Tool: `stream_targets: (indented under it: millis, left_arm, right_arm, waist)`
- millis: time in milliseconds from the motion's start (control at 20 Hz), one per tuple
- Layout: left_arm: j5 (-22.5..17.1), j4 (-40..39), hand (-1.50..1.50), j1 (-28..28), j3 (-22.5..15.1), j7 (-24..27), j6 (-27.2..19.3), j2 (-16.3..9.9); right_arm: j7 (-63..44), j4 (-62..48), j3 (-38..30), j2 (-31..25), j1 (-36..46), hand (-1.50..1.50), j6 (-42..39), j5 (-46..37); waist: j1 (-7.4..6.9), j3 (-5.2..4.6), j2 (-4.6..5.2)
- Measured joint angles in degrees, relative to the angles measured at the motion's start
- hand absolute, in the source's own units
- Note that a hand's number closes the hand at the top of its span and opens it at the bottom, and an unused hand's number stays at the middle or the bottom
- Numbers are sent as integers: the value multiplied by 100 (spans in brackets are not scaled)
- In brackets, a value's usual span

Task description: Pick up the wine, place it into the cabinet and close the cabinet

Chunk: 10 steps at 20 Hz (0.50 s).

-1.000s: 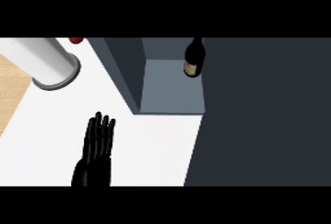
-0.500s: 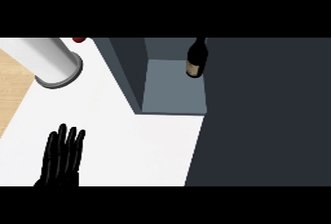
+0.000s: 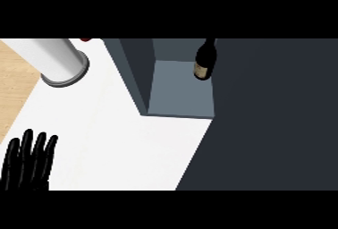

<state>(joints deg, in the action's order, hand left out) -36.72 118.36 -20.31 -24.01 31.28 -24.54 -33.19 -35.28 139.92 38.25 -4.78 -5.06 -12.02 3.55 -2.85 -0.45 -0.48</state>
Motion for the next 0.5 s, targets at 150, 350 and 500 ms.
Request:
stream_targets:
  millis: [150, 350, 500]
  left_arm:
    - [-250, -27, -150, -167, 319, 62, 336, -175]
    - [-502, -17, -150, -433, 664, 166, 768, -383]
    - [-718, -10, -150, -606, 975, 200, 1102, -568]
  right_arm:
    - [-202, -205, 408, 188, 595, 150, 588, -146]
    - [-271, -711, 840, 337, 1606, 150, 1477, -240]
    - [-336, -980, 858, 210, 2318, 150, 2079, -33]
  waist:
    - [-11, -2, 5]
    - [-59, 1, 11]
    - [-95, 6, 19]
